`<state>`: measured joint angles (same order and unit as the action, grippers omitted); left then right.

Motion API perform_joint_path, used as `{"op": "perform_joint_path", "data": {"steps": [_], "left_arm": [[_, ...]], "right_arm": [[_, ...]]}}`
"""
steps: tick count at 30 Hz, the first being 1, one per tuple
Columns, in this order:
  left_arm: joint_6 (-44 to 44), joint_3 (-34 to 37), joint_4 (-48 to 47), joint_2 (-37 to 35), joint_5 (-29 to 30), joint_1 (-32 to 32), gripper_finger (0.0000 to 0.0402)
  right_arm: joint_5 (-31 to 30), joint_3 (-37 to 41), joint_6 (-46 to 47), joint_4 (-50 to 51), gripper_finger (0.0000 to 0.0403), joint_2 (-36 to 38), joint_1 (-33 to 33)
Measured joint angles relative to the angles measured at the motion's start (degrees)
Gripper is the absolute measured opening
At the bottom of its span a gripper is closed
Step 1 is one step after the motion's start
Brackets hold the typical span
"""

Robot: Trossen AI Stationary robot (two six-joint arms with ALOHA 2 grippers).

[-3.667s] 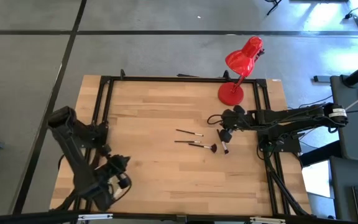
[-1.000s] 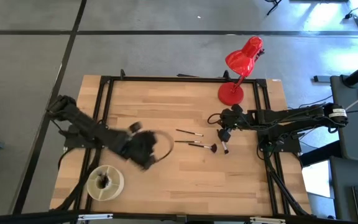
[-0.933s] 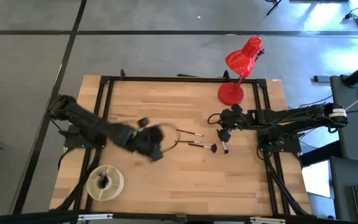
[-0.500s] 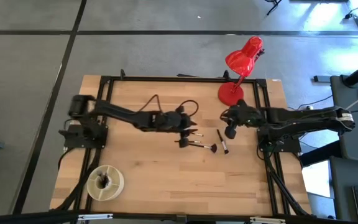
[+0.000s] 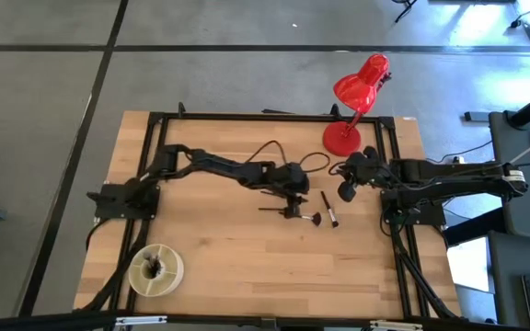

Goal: Pick & Place Makeup Brushes
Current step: Put the black eyeshadow brush into the makeup organizer

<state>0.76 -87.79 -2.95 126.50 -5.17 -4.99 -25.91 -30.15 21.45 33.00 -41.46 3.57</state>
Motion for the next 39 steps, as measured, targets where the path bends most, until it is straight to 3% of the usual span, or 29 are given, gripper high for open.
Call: {"op": "perform_joint_path", "data": {"steps": [7,18,27,30,35,39], "left_arm": [[3.5,-9.8,-12.0,6.5,0.5,0.0,0.012],[3.7,-11.1,-19.2,7.2,0.5,-0.1,0.0098],[3.5,-11.0,-20.9,7.1,0.6,-0.1,0.0014],[1.6,-10.8,-19.8,6.8,1.9,0.0,0.0008],[-7.5,-10.3,-26.5,2.4,14.7,2.4,0.0005],[-16.1,-10.7,-38.9,-6.4,34.1,8.1,0.0005]], "right_arm": [[0.0,0.7,0.5,0.3,0.0069,0.0,-0.1],[0.1,0.7,0.6,0.8,0.0069,0.0,-0.2],[0.1,0.7,0.6,0.8,0.0069,0.0,-0.2],[0.0,0.7,0.5,0.7,0.0069,0.0,-0.2],[0.0,0.7,0.4,1.4,0.0069,0.0,-0.2],[0.0,0.7,0.8,2.0,0.0069,0.0,-0.2]]}}
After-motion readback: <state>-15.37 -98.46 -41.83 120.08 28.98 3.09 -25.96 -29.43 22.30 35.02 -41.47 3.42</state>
